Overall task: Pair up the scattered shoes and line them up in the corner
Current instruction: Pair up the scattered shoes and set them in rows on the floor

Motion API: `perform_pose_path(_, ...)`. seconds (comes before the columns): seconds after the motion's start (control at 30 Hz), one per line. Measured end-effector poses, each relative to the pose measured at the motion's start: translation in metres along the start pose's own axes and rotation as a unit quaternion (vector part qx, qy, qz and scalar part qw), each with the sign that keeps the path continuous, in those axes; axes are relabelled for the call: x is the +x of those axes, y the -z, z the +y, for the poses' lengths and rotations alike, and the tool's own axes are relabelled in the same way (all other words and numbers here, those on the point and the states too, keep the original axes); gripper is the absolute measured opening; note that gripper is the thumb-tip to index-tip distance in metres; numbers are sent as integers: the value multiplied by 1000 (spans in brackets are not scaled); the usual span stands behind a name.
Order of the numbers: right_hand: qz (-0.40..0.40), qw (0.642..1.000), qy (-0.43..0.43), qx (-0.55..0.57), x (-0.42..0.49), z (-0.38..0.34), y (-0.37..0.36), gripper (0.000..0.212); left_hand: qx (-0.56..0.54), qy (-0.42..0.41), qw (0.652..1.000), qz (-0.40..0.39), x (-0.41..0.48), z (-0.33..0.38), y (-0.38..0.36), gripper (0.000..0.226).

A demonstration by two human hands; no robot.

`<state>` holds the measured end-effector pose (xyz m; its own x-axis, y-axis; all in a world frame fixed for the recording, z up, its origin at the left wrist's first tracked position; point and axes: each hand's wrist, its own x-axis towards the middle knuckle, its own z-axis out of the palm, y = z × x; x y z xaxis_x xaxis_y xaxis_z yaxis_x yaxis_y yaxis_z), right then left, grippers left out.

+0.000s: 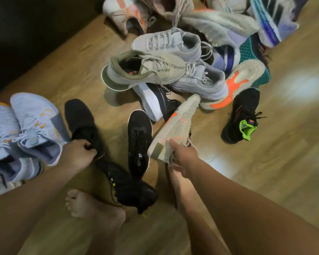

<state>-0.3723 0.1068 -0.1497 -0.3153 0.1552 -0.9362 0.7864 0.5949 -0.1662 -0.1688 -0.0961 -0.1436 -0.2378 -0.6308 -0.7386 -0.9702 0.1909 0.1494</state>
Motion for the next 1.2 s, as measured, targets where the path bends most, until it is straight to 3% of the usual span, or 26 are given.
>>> perform_pose_path(0.03,-35,998,-16,52,8,1,1,38,2,0,1000,-9,-1,4,-2,9)
perform_pose_path(0.1,-32,992,-8,121,16,-4,1,5,-5,2,1000,-19,-2,11,-6,23)
perform_pose_path(0.2,3,988,66,138,20,-4,22,13,-17,-4,1000,-22,2,15,-13,29)
perform_pose_path(0.37,179,963,200,-32,4,9,110,12,-8,-5,1000,-17,8,17,-20,26)
perform_pose_path(0.53,237,930,196,-202,23,45,161,14,16,-19,1000,2,11,22,-27,24)
perform_pose_path(0.7,189,913,111,-344,51,57,149,13,30,-28,999,-28,15,15,-35,4)
perform_pose_path(0.77,187,878,158,-412,49,50,128,19,45,-20,998,-37,19,9,-37,24)
perform_pose_path(0.87,43,830,279,-480,36,37,79,44,40,-1,998,-42,19,5,-42,34)
perform_pose_path(0.97,-77,805,199,-554,39,31,44,66,10,-7,999,-29,13,5,-49,30)
perform_pose_path(1.03,-92,858,78,-500,40,27,31,65,-29,4,999,-27,12,5,-52,30)
perform_pose_path(1.1,-124,919,-24,-373,41,20,25,35,-62,38,996,-60,18,2,-54,37)
perform_pose_path(1.13,-128,939,-51,-315,43,17,21,22,-67,59,992,-87,20,0,-54,40)
perform_pose_path(1.2,-105,949,-37,-294,46,7,15,20,-80,87,984,-130,22,-4,-51,52)
